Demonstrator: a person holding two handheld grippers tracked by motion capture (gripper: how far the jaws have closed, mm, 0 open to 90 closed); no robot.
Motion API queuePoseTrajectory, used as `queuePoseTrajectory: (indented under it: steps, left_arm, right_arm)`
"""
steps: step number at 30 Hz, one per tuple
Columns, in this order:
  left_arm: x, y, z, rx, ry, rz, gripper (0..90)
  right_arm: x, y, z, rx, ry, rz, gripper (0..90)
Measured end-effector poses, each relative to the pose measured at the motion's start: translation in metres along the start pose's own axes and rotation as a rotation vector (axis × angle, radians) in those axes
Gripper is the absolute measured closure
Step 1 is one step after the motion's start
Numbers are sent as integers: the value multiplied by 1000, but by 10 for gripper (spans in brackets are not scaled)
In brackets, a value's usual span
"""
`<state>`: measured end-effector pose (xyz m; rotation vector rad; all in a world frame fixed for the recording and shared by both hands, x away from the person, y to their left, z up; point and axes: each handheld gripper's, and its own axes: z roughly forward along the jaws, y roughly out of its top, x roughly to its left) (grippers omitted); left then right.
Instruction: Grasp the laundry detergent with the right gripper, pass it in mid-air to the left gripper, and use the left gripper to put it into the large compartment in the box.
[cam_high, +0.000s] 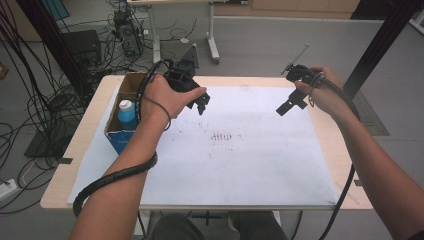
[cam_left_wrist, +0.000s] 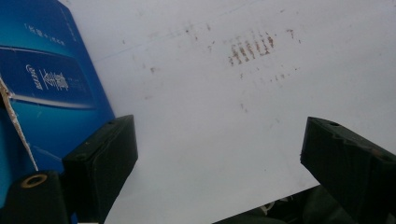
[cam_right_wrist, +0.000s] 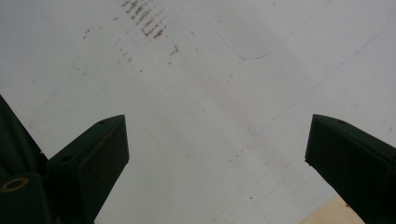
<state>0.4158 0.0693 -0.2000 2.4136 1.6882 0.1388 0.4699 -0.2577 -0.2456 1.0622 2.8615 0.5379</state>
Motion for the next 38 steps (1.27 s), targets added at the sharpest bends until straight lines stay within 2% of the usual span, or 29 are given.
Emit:
queuePoseTrajectory:
  steps: [7,11,28,38]
  left_arm:
    - [-2,2,2,-1,-5,6,114]
    - [-3,2,4,7,9,14,114]
    - [-3,1,7,22,8,14,114]
    - [-4,0,8,24,0,10,114]
  right_arm:
    - [-1,1,0,3,1,0,58]
    - [0,0,-1,4,0,-5,58]
    - [-1,2,-1,5,-1,-10,57]
    - [0,0,-2,21,-23,-15,55]
